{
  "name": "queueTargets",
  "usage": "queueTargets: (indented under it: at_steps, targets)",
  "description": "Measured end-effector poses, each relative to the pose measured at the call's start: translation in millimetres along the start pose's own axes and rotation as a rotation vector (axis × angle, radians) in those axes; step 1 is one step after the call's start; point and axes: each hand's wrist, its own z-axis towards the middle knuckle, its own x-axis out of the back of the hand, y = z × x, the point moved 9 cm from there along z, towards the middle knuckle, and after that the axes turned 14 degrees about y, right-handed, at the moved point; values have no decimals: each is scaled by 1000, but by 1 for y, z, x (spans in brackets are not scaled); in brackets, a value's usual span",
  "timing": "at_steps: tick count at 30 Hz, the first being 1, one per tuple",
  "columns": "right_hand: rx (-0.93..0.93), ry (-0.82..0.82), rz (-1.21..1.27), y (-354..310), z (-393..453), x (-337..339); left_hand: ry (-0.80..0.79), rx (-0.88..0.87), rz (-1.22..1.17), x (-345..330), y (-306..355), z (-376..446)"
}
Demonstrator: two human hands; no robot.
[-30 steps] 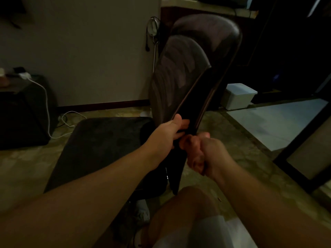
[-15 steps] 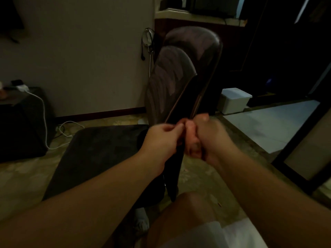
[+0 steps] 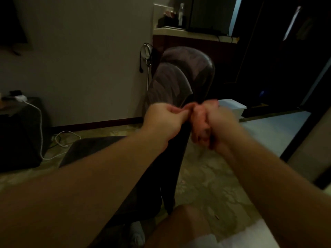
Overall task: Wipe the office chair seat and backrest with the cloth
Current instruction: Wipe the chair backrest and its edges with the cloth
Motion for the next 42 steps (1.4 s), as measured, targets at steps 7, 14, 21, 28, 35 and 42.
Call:
queueTargets:
  at_steps: [7, 14, 21, 28, 35, 42]
  targets:
    - [-42, -9, 77, 25, -6, 3, 56, 26, 38, -11, -21, 0]
    - [46, -142, -181, 91, -18, 9, 45, 169, 214, 1, -95, -21]
    - [153, -15, -10, -20, -19, 9, 130, -119, 132, -8, 2, 7]
    - [392, 93, 58, -87, -5, 21, 162, -390, 53, -9, 84, 8]
    - [427, 154, -238, 7, -16, 21, 165, -313, 272, -3, -17, -2]
    - [477, 86, -497, 92, -33, 9, -38, -75, 368, 3, -143, -35]
